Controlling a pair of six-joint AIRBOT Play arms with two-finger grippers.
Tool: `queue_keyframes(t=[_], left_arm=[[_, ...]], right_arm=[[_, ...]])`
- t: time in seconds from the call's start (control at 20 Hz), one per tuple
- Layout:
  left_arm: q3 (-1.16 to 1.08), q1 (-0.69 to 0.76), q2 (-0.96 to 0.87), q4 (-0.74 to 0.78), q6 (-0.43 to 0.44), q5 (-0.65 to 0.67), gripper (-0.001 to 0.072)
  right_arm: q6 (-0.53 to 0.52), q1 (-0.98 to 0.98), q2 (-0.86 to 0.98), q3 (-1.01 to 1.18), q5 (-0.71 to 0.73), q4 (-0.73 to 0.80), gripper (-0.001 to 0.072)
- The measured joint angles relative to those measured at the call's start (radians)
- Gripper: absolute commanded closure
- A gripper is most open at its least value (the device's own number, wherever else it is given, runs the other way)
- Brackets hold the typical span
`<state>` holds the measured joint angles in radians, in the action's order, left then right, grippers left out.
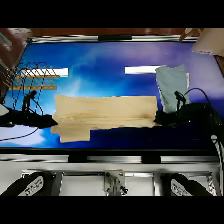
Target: Fold the shirts.
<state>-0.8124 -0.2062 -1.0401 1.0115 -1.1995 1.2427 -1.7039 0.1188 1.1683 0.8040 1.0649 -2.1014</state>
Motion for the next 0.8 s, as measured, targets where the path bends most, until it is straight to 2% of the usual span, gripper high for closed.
queue_keyframes(t=[0.25, 0.5, 0.55, 0.6, 0.65, 0.7, 0.75, 0.8], left_arm=[[-0.229, 0.002, -0.245, -0.051, 0.007, -0.046, 0.0672], [-0.445, 0.008, -0.477, -0.079, -0.024, -0.058, 0.0672], [-0.472, 0.010, -0.509, -0.083, -0.029, -0.059, 0.0666], [-0.493, 0.013, -0.537, -0.083, -0.035, -0.058, 0.0542], [-0.508, 0.017, -0.559, -0.085, -0.039, -0.059, 0.0296], [-0.520, 0.019, -0.576, -0.089, -0.043, -0.059, 0.0057], [-0.528, 0.021, -0.588, -0.088, -0.046, -0.055, 0.0029], [-0.536, 0.022, -0.595, -0.089, -0.047, -0.044, 0.0029]], right_arm=[[0.022, -0.053, 0.236, 0.272, -0.021, 0.019, 0.0627], [0.089, -0.082, 0.407, 0.416, -0.066, 0.035, 0.0626], [0.095, -0.083, 0.424, 0.428, -0.073, 0.040, 0.0576], [0.101, -0.084, 0.435, 0.436, -0.078, 0.043, 0.0384], [0.104, -0.086, 0.443, 0.442, -0.087, 0.045, 0.0196], [0.107, -0.086, 0.448, 0.446, -0.084, 0.045, 0.0195], [0.113, -0.087, 0.451, 0.450, -0.074, 0.043, 0.0195], [0.113, -0.087, 0.448, 0.452, -0.053, 0.043, 0.0098]])
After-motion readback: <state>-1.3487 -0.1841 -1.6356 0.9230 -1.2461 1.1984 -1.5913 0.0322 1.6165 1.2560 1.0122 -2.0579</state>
